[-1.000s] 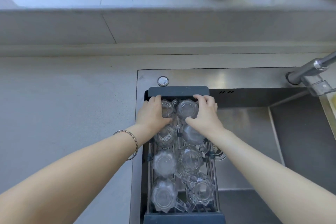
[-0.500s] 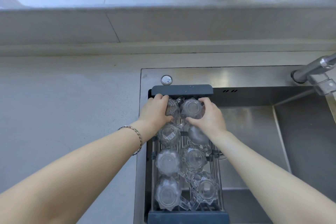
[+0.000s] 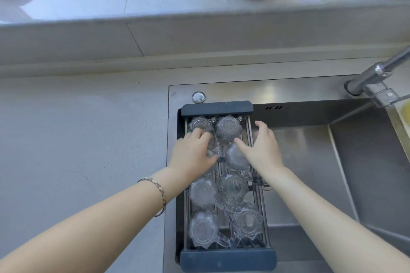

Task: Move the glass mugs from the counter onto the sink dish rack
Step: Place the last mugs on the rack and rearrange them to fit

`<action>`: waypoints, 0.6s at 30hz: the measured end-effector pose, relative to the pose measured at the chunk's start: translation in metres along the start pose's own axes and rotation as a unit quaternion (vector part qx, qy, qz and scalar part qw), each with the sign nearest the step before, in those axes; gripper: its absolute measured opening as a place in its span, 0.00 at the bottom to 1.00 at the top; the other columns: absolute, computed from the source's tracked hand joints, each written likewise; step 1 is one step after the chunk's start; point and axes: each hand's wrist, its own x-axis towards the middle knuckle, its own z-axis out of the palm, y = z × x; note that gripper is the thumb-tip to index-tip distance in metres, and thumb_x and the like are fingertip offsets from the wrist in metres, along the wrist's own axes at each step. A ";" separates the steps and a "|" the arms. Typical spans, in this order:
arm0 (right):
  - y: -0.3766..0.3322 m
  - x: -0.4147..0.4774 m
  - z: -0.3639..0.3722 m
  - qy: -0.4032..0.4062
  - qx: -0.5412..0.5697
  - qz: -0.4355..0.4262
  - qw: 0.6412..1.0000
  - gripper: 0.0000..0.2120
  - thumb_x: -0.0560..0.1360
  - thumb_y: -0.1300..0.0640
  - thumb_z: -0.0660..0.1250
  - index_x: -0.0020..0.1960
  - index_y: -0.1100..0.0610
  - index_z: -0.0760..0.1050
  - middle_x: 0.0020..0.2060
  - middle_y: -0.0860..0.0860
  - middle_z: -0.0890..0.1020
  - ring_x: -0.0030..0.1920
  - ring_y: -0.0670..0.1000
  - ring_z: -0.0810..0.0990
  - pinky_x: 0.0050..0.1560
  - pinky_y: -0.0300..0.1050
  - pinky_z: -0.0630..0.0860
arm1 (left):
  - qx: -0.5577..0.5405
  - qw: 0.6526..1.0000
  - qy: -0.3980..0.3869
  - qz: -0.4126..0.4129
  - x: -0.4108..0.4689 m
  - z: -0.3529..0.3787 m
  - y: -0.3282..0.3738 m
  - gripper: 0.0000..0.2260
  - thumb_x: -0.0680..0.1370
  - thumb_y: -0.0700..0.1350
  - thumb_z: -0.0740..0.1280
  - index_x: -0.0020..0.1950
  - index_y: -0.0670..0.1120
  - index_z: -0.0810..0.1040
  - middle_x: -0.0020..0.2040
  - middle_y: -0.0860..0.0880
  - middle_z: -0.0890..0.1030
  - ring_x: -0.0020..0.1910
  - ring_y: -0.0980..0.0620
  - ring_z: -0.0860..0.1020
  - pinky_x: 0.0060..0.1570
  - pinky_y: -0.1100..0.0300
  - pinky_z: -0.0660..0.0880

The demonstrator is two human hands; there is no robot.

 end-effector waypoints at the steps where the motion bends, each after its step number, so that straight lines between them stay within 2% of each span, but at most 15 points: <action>1: 0.005 -0.008 -0.001 -0.010 -0.041 0.001 0.999 0.35 0.70 0.44 0.68 0.70 0.56 0.59 0.65 0.57 0.70 0.63 0.58 0.73 0.59 0.52 0.73 | 0.037 0.999 -0.037 -0.002 -0.006 0.004 0.001 0.24 0.74 0.54 0.67 0.66 0.46 0.67 0.64 0.46 0.70 0.60 0.45 0.72 0.54 0.53 0.72; 4: 0.011 -0.026 0.012 -0.084 -0.169 0.002 0.982 0.37 0.68 0.37 0.67 0.69 0.55 0.60 0.62 0.56 0.71 0.60 0.59 0.74 0.52 0.50 0.75 | 0.081 0.993 -0.089 -0.022 -0.016 0.015 -0.001 0.29 0.74 0.52 0.67 0.71 0.48 0.60 0.67 0.45 0.68 0.61 0.44 0.71 0.55 0.53 0.72; 6: 0.011 -0.026 0.023 -0.079 -0.222 -0.005 0.972 0.39 0.67 0.35 0.67 0.70 0.54 0.58 0.61 0.56 0.71 0.60 0.59 0.73 0.51 0.50 0.75 | 0.079 0.993 -0.080 -0.026 -0.017 0.016 -0.002 0.28 0.74 0.52 0.67 0.70 0.47 0.61 0.65 0.45 0.70 0.59 0.44 0.73 0.54 0.54 0.72; 8: 0.008 -0.022 0.027 -0.063 -0.237 -0.002 0.969 0.38 0.67 0.35 0.67 0.68 0.54 0.60 0.60 0.57 0.72 0.60 0.59 0.73 0.50 0.49 0.75 | 0.075 0.994 -0.067 -0.049 -0.015 0.013 0.000 0.24 0.73 0.54 0.67 0.64 0.45 0.65 0.61 0.44 0.72 0.55 0.44 0.74 0.51 0.54 0.72; 10: 0.005 -0.017 0.029 -0.066 -0.235 0.013 0.970 0.37 0.66 0.36 0.68 0.67 0.53 0.60 0.60 0.57 0.72 0.59 0.59 0.75 0.50 0.49 0.74 | 0.072 0.991 -0.070 -0.086 -0.012 0.010 0.005 0.23 0.72 0.54 0.69 0.60 0.44 0.66 0.59 0.43 0.72 0.54 0.43 0.75 0.50 0.54 0.72; 15: 0.008 -0.016 0.031 -0.052 -0.250 0.009 0.967 0.42 0.64 0.32 0.67 0.69 0.52 0.58 0.59 0.57 0.73 0.56 0.59 0.78 0.48 0.48 0.75 | 0.052 0.989 -0.077 -0.115 -0.004 0.015 0.012 0.27 0.71 0.54 0.70 0.63 0.45 0.64 0.62 0.43 0.70 0.57 0.42 0.72 0.52 0.51 0.72; 18: 0.006 -0.015 0.027 -0.050 -0.247 0.008 0.968 0.39 0.64 0.33 0.68 0.66 0.52 0.61 0.57 0.57 0.74 0.53 0.59 0.79 0.46 0.47 0.75 | 0.049 0.992 -0.065 -0.098 -0.006 0.016 0.006 0.27 0.70 0.56 0.71 0.62 0.45 0.65 0.61 0.44 0.71 0.56 0.43 0.72 0.50 0.52 0.73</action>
